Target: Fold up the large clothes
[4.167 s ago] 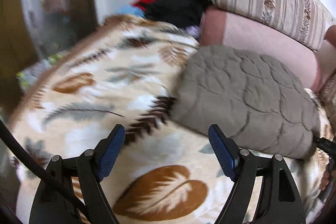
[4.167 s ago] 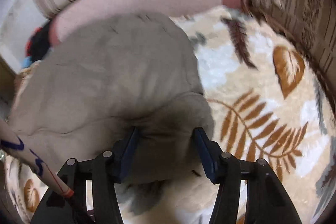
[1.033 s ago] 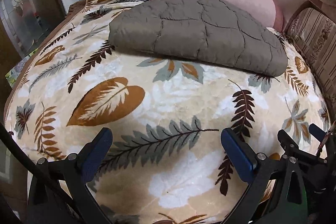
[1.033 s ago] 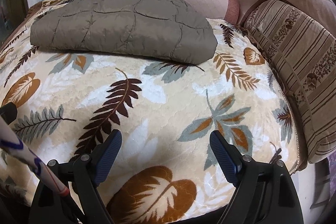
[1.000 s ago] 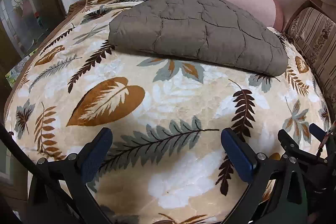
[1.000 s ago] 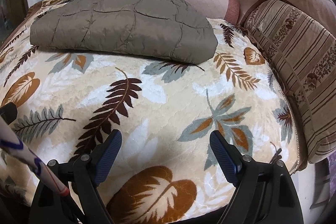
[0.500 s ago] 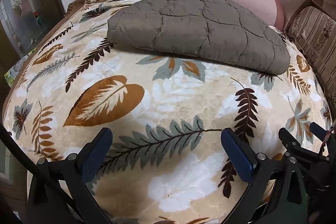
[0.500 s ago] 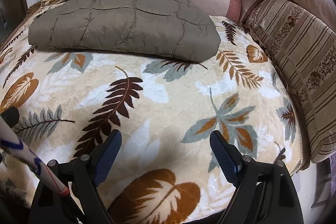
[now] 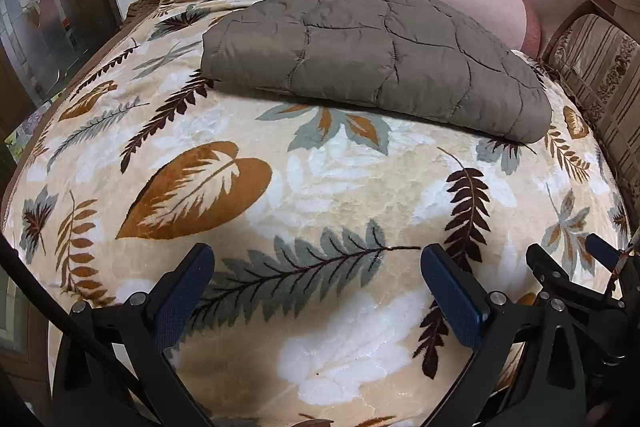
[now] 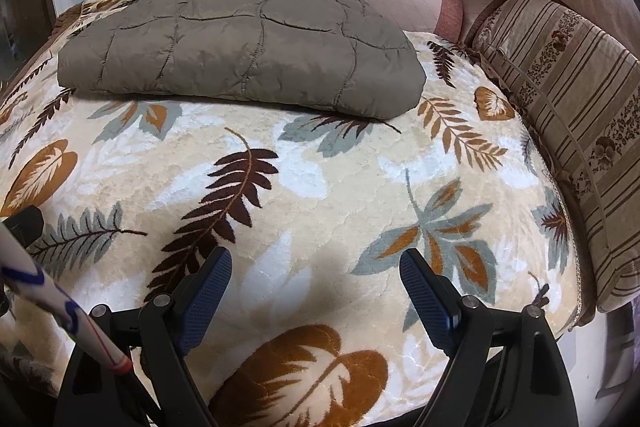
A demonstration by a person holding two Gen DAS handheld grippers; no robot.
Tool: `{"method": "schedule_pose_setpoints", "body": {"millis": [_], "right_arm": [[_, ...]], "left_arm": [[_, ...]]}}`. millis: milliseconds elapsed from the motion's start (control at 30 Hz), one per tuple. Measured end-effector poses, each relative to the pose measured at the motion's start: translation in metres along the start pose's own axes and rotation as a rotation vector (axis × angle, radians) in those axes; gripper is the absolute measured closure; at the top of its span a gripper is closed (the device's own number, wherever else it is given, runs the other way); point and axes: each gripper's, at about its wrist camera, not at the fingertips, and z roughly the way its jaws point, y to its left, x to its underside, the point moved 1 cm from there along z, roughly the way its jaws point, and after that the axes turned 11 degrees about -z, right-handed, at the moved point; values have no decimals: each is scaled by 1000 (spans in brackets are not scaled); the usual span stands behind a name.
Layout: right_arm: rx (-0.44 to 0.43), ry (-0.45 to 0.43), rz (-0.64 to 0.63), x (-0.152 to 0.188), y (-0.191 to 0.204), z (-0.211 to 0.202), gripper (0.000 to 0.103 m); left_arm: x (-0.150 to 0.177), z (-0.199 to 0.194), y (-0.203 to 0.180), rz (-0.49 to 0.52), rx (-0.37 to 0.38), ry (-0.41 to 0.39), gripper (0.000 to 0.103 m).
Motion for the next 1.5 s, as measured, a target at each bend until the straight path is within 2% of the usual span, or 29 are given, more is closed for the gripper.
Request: {"method": "schedule_pose_setpoints", "body": {"millis": [567, 1500], "right_arm": [[-12, -37, -6, -1, 2, -9, 14], [-36, 13, 29, 2, -7, 8, 14]], "left_arm": [[2, 3, 1, -11, 7, 6, 0], [2, 8, 4, -14, 5, 24, 0]]}}
